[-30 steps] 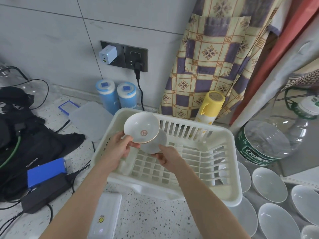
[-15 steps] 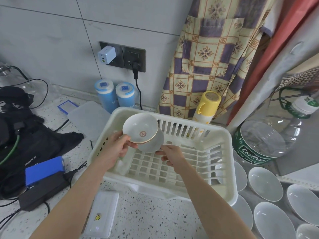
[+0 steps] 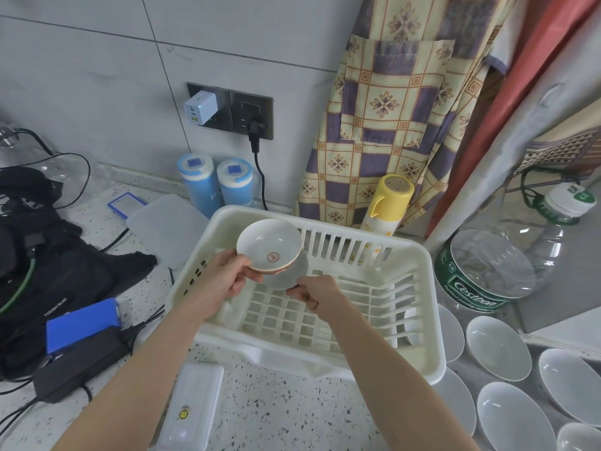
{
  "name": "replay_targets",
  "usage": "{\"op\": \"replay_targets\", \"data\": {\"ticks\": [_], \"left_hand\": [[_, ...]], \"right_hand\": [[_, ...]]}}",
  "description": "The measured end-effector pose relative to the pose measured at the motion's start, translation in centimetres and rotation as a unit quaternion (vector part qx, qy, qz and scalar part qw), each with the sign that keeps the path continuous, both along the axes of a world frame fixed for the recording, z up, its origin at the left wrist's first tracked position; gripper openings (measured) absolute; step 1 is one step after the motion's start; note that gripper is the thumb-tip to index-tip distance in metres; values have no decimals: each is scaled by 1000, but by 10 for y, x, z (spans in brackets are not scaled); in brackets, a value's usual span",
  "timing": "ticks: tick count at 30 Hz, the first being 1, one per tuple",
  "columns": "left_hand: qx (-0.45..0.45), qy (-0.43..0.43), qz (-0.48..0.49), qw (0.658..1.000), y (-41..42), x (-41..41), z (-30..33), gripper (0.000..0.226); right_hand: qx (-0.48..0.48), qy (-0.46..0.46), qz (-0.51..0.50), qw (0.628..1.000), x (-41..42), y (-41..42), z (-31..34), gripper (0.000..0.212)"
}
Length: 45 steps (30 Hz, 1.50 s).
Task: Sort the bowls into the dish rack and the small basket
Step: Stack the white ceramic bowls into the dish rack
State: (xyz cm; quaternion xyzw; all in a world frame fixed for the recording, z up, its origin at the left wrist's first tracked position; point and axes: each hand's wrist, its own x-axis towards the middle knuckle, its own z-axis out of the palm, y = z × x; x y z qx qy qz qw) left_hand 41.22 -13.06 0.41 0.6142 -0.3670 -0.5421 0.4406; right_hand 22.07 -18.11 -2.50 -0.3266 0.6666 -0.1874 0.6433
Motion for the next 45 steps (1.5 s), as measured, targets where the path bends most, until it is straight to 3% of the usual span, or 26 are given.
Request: {"op": "replay_targets", "data": {"ticks": [5, 7, 9, 11, 13, 17, 22, 28, 45], "left_hand": [[22, -7, -5, 1000, 0, -1, 1, 24], [23, -16, -4, 1000, 2, -3, 2, 23], [17, -34, -2, 999, 3, -7, 3, 23], [11, -47, -2, 999, 4, -10, 5, 24], [13, -56, 0, 998, 4, -14, 8, 24], [12, -79, -9, 997, 0, -21, 14, 26], [-27, -167, -11, 986, -2, -26, 9, 59], [-44, -291, 5, 956, -7, -26, -8, 69], [-58, -342, 52, 937, -4, -27, -10, 42]], "right_hand": [[11, -20, 14, 1000, 0, 5, 5, 11], [-8, 27, 55, 998, -6, 4, 12, 17], [-62, 84, 69, 992, -13, 2, 17, 28], [-132, 74, 52, 987, -15, -1, 21, 36], [-190, 35, 49, 980, -13, -1, 27, 35], [-253, 64, 88, 961, -11, 0, 34, 26], [-231, 86, 84, 965, -10, -4, 35, 27], [-222, 147, 111, 957, -6, -5, 31, 28], [-230, 184, 127, 947, -5, -9, 17, 30]]}}
